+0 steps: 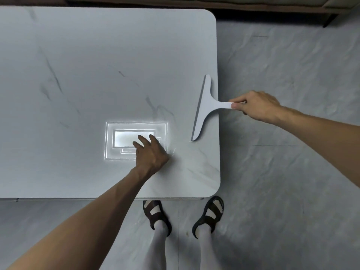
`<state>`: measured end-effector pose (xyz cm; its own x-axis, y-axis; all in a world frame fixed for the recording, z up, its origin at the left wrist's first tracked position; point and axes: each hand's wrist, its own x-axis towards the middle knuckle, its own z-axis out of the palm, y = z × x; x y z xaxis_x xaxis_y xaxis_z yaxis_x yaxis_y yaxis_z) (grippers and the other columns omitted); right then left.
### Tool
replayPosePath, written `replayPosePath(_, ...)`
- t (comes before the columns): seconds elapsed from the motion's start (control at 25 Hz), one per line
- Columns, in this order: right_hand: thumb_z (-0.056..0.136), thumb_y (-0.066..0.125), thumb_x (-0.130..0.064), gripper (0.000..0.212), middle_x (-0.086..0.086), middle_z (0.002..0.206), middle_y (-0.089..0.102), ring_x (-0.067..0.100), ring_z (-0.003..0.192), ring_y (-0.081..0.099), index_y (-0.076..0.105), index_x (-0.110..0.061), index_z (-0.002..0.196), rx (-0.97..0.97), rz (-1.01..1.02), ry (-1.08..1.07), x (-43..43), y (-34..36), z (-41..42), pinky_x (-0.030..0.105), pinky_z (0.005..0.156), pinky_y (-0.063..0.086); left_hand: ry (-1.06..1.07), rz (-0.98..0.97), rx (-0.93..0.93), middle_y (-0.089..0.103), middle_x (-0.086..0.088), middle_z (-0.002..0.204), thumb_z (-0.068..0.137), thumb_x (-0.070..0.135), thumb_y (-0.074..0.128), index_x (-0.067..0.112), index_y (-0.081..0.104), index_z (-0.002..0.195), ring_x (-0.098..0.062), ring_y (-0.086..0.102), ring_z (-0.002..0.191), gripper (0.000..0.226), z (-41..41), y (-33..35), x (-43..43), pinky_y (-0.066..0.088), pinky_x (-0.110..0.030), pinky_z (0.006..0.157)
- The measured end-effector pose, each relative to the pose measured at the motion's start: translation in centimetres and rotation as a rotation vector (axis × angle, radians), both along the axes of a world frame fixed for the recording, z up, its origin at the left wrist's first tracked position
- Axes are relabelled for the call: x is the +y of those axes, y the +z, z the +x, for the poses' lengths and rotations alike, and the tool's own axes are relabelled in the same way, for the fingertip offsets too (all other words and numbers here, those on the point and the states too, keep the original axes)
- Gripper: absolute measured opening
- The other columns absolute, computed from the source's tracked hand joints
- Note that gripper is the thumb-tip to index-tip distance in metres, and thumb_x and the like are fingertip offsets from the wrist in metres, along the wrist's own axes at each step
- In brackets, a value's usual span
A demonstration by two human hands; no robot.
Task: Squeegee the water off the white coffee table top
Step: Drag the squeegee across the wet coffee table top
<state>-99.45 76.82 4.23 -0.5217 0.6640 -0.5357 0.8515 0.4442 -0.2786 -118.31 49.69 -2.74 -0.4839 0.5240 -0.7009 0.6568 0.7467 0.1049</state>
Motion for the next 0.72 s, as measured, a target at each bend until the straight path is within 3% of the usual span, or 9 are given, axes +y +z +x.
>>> replayPosePath(0.16, 0.087, 0.053, -0.053, 0.029, -0.005, 0.077, 0.065, 0.024, 0.076, 0.061, 0.065, -0.048, 0.113, -0.042, 0.042, -0.073, 1.4, 0.6, 2.4, 0.029, 0.065, 0.037, -0.018, -0.012, -0.056, 0.005, -0.044, 0.151, 0.095, 0.041, 0.051, -0.005, 0.009, 0.151, -0.061, 0.005, 0.140, 0.084, -0.6, 1.5, 0.1, 0.023, -0.056, 0.116)
replayPosePath(0.52, 0.088, 0.050, -0.053, 0.027, -0.002, 0.085, 0.069, 0.029, 0.080, 0.060, 0.065, -0.050, 0.109, -0.144, 0.226, -0.081, 4.5, 3.8, 4.0, 0.032, 0.066, 0.038, -0.031, -0.085, -0.087, 0.009, -0.036, 0.155, 0.094, 0.052, 0.045, -0.005, 0.007, 0.151, -0.059, 0.004, 0.141, 0.089, -1.1, 0.9, 0.3, 0.017, -0.056, 0.117)
replayPosePath(0.64, 0.088, 0.048, -0.055, 0.030, -0.006, 0.079, 0.068, 0.027, 0.076, 0.060, 0.065, -0.050, 0.112, -0.064, 0.240, -0.041, 2.8, 4.7, 2.6, 0.032, 0.062, 0.037, 0.071, -0.020, -0.134, 0.020, -0.031, 0.152, 0.087, 0.044, 0.052, 0.001, 0.024, 0.148, -0.054, 0.021, 0.139, 0.079, -1.4, 2.2, -0.1, 0.029, -0.052, 0.113)
replayPosePath(0.72, 0.087, 0.049, -0.057, 0.030, -0.005, 0.094, 0.072, 0.028, 0.086, 0.063, 0.063, -0.052, 0.113, -0.044, 0.219, 0.059, 0.9, 5.2, 1.2, 0.032, 0.066, 0.040, 0.239, 0.170, -0.134, 0.047, -0.021, 0.137, 0.088, 0.031, 0.050, 0.006, 0.045, 0.135, -0.043, 0.046, 0.126, 0.054, -2.1, 3.4, -1.1, 0.042, -0.045, 0.103)
